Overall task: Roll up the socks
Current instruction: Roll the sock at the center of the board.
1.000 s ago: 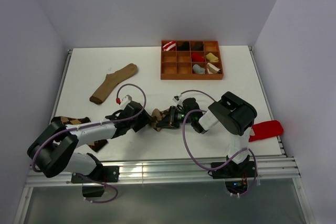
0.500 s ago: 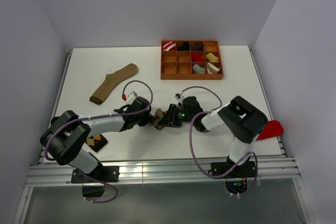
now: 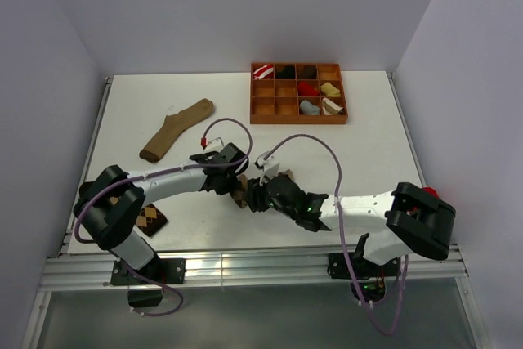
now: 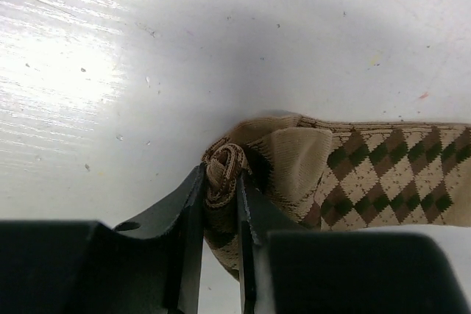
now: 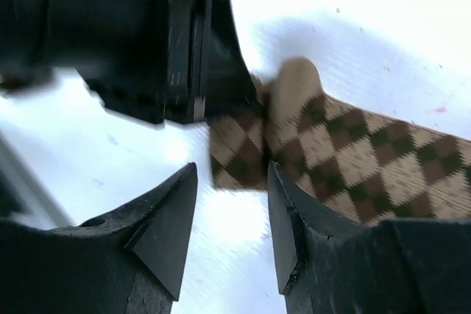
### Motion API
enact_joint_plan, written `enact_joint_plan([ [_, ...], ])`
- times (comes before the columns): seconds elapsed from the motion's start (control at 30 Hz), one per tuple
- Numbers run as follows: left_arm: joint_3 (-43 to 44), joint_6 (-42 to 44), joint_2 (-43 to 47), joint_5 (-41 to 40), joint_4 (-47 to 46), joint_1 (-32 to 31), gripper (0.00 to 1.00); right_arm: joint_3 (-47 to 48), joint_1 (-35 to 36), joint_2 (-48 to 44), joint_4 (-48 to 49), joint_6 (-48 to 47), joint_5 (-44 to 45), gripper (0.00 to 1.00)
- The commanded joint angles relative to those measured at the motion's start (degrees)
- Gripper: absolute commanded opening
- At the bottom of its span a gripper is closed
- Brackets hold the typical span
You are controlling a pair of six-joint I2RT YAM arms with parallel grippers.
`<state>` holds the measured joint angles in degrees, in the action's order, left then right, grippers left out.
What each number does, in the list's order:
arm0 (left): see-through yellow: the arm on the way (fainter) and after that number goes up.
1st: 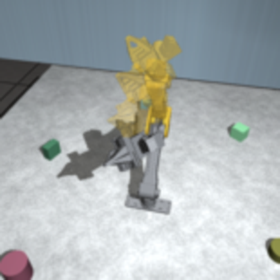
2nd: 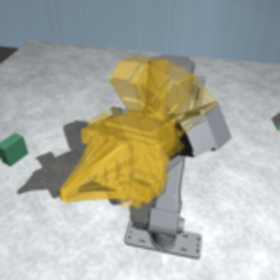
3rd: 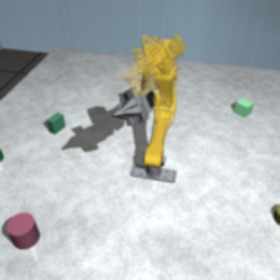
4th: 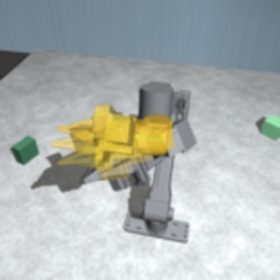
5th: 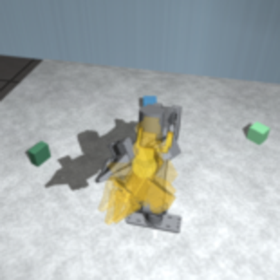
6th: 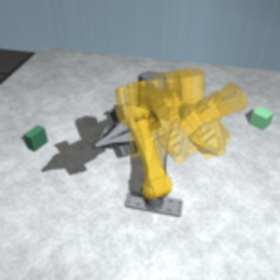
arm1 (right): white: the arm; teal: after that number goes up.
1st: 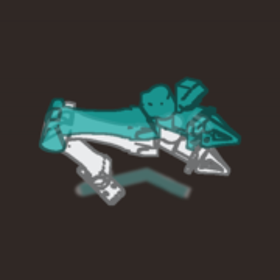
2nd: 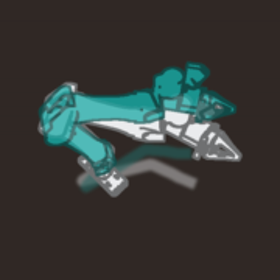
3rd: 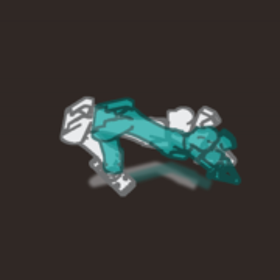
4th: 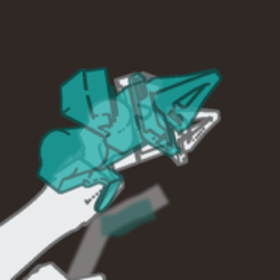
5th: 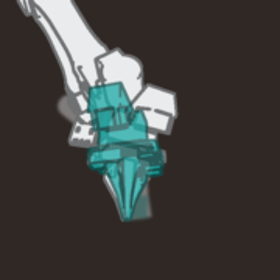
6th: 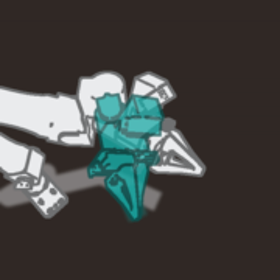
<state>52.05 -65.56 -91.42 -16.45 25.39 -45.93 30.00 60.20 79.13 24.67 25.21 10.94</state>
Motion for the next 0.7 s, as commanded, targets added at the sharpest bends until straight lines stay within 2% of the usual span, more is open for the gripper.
enact_joint_plan([
  [0.0,2.88,3.07,-1.57,-1.40,5.81,-0.30,0.06,2.17,3.94,2.59,-1.55,-8.42,13.57,0.51],
  [0.27,4.37,4.04,-3.50,0.45,6.69,-0.30,0.06,7.53,13.44,9.63,-0.58,-15.97,23.07,0.53],
  [0.67,4.64,3.60,-4.03,1.15,7.04,-0.30,0.07,14.74,15.21,21.85,-3.39,-17.48,25.97,0.52],
])
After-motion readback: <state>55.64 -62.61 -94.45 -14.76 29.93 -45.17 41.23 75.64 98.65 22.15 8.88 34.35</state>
